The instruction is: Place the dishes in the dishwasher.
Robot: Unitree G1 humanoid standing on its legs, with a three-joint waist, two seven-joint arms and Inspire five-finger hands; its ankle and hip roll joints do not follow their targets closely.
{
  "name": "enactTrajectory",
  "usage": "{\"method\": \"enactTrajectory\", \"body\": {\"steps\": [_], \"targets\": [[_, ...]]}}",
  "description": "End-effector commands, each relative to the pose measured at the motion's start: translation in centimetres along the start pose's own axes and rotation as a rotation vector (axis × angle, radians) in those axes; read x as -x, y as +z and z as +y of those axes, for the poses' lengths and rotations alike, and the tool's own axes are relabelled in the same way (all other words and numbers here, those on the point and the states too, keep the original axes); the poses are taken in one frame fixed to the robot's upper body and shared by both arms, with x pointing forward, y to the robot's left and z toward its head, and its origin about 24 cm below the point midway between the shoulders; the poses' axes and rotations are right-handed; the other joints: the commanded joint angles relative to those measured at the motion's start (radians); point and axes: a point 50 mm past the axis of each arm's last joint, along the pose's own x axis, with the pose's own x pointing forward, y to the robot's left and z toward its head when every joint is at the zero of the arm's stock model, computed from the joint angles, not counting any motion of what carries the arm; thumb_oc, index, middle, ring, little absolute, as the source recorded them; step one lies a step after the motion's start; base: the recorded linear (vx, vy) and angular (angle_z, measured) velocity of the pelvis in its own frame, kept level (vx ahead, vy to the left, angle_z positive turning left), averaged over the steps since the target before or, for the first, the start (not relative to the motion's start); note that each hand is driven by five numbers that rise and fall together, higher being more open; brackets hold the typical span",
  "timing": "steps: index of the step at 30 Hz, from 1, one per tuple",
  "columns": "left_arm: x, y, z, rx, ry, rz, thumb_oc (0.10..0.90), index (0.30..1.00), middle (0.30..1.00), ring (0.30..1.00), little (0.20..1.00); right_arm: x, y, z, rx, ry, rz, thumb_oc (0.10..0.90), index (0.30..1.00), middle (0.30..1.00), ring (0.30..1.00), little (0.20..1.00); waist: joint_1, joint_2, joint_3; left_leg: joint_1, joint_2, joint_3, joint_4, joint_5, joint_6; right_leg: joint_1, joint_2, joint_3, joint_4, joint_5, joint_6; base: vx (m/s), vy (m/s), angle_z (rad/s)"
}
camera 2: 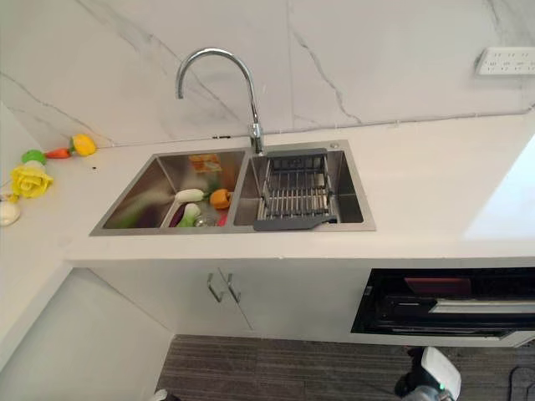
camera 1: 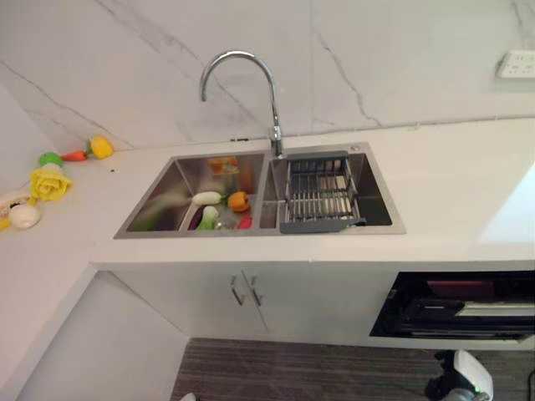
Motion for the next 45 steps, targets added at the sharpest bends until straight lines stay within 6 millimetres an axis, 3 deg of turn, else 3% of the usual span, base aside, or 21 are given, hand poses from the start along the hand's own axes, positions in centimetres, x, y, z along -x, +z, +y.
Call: {"method": "enactTrajectory", "body": {"steps": [1,2,5,6,7,10,17,19,20,21,25,26,27,28,29,31,33,35,41,43,45], "targets": [[-0.6,2.2,2.5,0.024,0.060,-0.036,0.800,0.900,0.900,0.900,0.900,-4.9,6.2,-9.0,-0.142,-0.350,-0.108,0.400,0.300,0.300,0.300,0.300,0.011,-0.023,0.075,-0.033,-0.010,-0.030,0.000,-0.025,-0.076,0.012,-0.080,0.025,0.043,-0.091,0.089,-0.11,0.069,0.00],[-0.6,2.3,2.5,0.026,0.060,-0.038,0.800,0.900,0.900,0.900,0.900,-5.0,6.2,-9.1,-0.142,-0.352,-0.109,0.400,0.300,0.300,0.300,0.300,0.010,-0.021,0.076,-0.034,-0.009,-0.031,0.000,-0.024,-0.076,0.010,-0.080,0.024,0.044,-0.091,0.089,-0.10,0.061,0.03],[-0.4,1.0,1.4,0.069,0.032,-0.005,0.800,0.900,0.900,0.900,0.900,-6.3,8.2,-14.2,-0.211,-0.489,-0.146,0.400,0.300,0.300,0.300,0.300,0.028,0.028,0.105,-0.073,-0.018,-0.050,0.000,-0.001,-0.080,-0.018,-0.083,0.011,0.045,-0.085,0.088,-0.09,0.043,0.09],[-0.4,1.0,1.4,0.069,0.032,-0.005,0.800,0.900,0.900,0.900,0.900,-6.3,8.2,-14.2,-0.211,-0.489,-0.146,0.400,0.300,0.300,0.300,0.300,0.028,0.028,0.105,-0.073,-0.018,-0.050,0.000,-0.001,-0.080,-0.018,-0.083,0.011,0.045,-0.085,0.088,-0.07,0.025,0.14],[-0.2,0.4,0.6,0.052,0.011,0.003,0.800,0.900,0.900,0.900,0.900,-6.6,9.5,-16.6,-0.240,-0.553,-0.186,0.400,0.300,0.300,0.300,0.300,0.036,0.049,0.114,-0.087,-0.022,-0.058,0.000,0.008,-0.082,-0.029,-0.084,0.004,0.045,-0.084,0.088,-0.06,0.020,0.07],[0.1,0.0,-0.4,0.035,-0.013,0.000,0.800,0.900,0.900,0.900,0.900,-7.0,10.6,-19.3,-0.280,-0.625,-0.195,0.400,0.300,0.300,0.300,0.300,0.056,0.081,0.122,-0.104,-0.030,-0.071,0.000,0.019,-0.086,-0.034,-0.089,-0.006,0.044,-0.087,0.088,-0.05,0.016,0.17],[0.3,0.7,-1.1,0.078,-0.017,-0.023,0.800,0.900,0.900,0.900,0.900,-6.7,12.2,-19.8,-0.397,-0.654,-0.228,0.400,0.300,0.300,0.300,0.300,0.069,0.108,0.121,-0.107,-0.043,-0.090,0.000,0.026,-0.088,-0.017,-0.101,-0.036,0.037,-0.091,0.087,-0.02,0.003,0.18],[0.3,1.5,-1.1,0.102,-0.013,-0.044,0.800,0.900,0.900,0.900,0.900,-6.6,12.4,-18.9,-0.402,-0.633,-0.232,0.400,0.300,0.300,0.300,0.300,0.070,0.105,0.111,-0.102,-0.045,-0.090,0.000,0.026,-0.087,-0.006,-0.101,-0.044,0.037,-0.092,0.087,0.04,0.006,0.19],[0.3,2.0,-1.0,0.136,-0.008,-0.047,0.800,0.900,0.900,0.900,0.900,-6.4,11.8,-17.1,-0.393,-0.596,-0.212,0.562,0.542,0.542,0.542,0.542,0.067,0.093,0.099,-0.092,-0.044,-0.088,0.000,0.021,-0.085,0.009,-0.101,-0.048,0.036,-0.096,0.085,0.06,0.006,0.22],[0.3,2.1,-1.0,0.152,-0.008,-0.041,0.800,0.900,0.900,0.900,0.900,-6.3,11.1,-16.0,-0.422,-0.576,-0.181,0.800,0.900,0.900,0.900,0.900,0.066,0.083,0.091,-0.086,-0.044,-0.089,0.000,0.018,-0.084,0.018,-0.101,-0.051,0.035,-0.097,0.084,0.07,-0.001,0.20],[0.2,3.1,-0.6,0.267,0.003,-0.045,0.800,0.900,0.900,0.900,0.900,-4.5,9.5,-8.3,-0.546,-0.355,-0.081,0.800,0.900,0.900,0.900,0.900,0.057,0.030,0.061,-0.053,-0.039,-0.086,0.000,-0.002,-0.072,0.042,-0.099,-0.050,0.036,-0.098,0.085,0.05,-0.021,0.08],[0.2,3.0,-0.6,0.266,0.004,-0.043,0.800,0.900,0.900,0.900,0.900,-4.4,9.5,-8.2,-0.547,-0.352,-0.080,0.800,0.900,0.900,0.900,0.900,0.057,0.027,0.061,-0.052,-0.040,-0.085,0.000,-0.003,-0.072,0.044,-0.100,-0.050,0.035,-0.098,0.086,0.06,-0.034,-0.01],[0.1,3.1,0.1,0.311,0.025,-0.035,0.800,0.900,0.900,0.900,0.900,-2.6,7.6,-3.4,-0.551,-0.190,0.001,0.800,0.900,0.900,0.900,0.900,0.048,0.001,0.049,-0.036,-0.035,-0.078,0.000,-0.014,-0.067,0.053,-0.096,-0.043,0.038,-0.100,0.086,0.04,-0.015,-0.02],[0.0,2.9,0.1,0.310,0.026,-0.032,0.800,0.900,0.900,0.900,0.900,-2.6,7.6,-3.3,-0.552,-0.187,0.002,0.800,0.900,0.900,0.900,0.900,0.049,-0.002,0.048,-0.034,-0.035,-0.077,0.000,-0.014,-0.067,0.054,-0.097,-0.042,0.038,-0.101,0.086,0.06,-0.033,-0.04],[-0.2,2.8,0.9,0.341,0.039,-0.025,0.800,0.900,0.900,0.900,0.900,-0.3,4.5,1.5,-0.504,0.020,0.129,0.800,0.900,0.900,0.900,0.900,0.038,-0.027,0.039,-0.020,-0.030,-0.072,0.000,-0.024,-0.062,0.058,-0.092,-0.031,0.042,-0.101,0.086,0.04,-0.021,-0.09],[-0.3,2.5,1.2,0.343,0.043,-0.017,0.800,0.900,0.900,0.900,0.900,1.0,2.9,3.3,-0.473,0.101,0.187,0.800,0.900,0.900,0.900,0.900,0.036,-0.037,0.033,-0.014,-0.029,-0.067,0.000,-0.029,-0.061,0.061,-0.088,-0.025,0.042,-0.103,0.086,0.04,-0.018,-0.13],[-0.5,1.6,1.8,0.360,0.043,0.007,0.800,0.900,0.900,0.900,0.900,4.2,-1.2,6.5,-0.502,0.232,0.387,0.800,0.900,0.900,0.900,0.900,0.026,-0.062,0.022,0.000,-0.020,-0.054,0.000,-0.037,-0.056,0.065,-0.078,-0.007,0.038,-0.100,0.087,0.04,-0.028,-0.19],[-0.5,1.4,1.9,0.362,0.041,0.009,0.800,0.900,0.900,0.900,0.900,5.0,-2.2,7.2,-0.486,0.264,0.424,0.800,0.900,0.900,0.900,0.900,0.025,-0.068,0.019,0.003,-0.017,-0.050,0.000,-0.037,-0.056,0.065,-0.074,-0.001,0.036,-0.099,0.087,0.01,-0.014,-0.31],[-0.4,1.1,1.4,0.304,-0.002,-0.017,0.800,0.900,0.900,0.900,0.900,9.4,-7.5,9.3,-0.086,0.507,0.456,0.800,0.900,0.900,0.900,0.900,0.026,-0.099,0.012,0.002,-0.008,-0.040,0.000,-0.031,-0.057,0.058,-0.059,0.011,0.028,-0.092,0.084,-0.02,-0.021,-0.21],[-0.3,-0.2,2.0,0.261,-0.014,-0.039,0.800,0.900,0.900,0.900,0.900,9.2,-9.4,8.2,-0.242,0.443,0.616,0.800,0.900,0.900,0.900,0.900,0.031,-0.098,0.006,-0.004,-0.008,-0.045,0.000,-0.026,-0.055,0.049,-0.057,0.015,0.027,-0.083,0.091,-0.04,-0.017,-0.19],[-0.2,-0.3,0.8,0.230,-0.061,-0.018,0.800,0.900,0.900,0.900,0.900,8.7,-9.1,8.0,-0.345,0.406,0.655,0.800,0.900,0.900,0.900,0.900,0.022,-0.100,0.000,-0.006,-0.006,-0.040,0.000,-0.024,-0.056,0.045,-0.053,0.020,0.027,-0.081,0.093,-0.03,0.003,-0.10]]}}
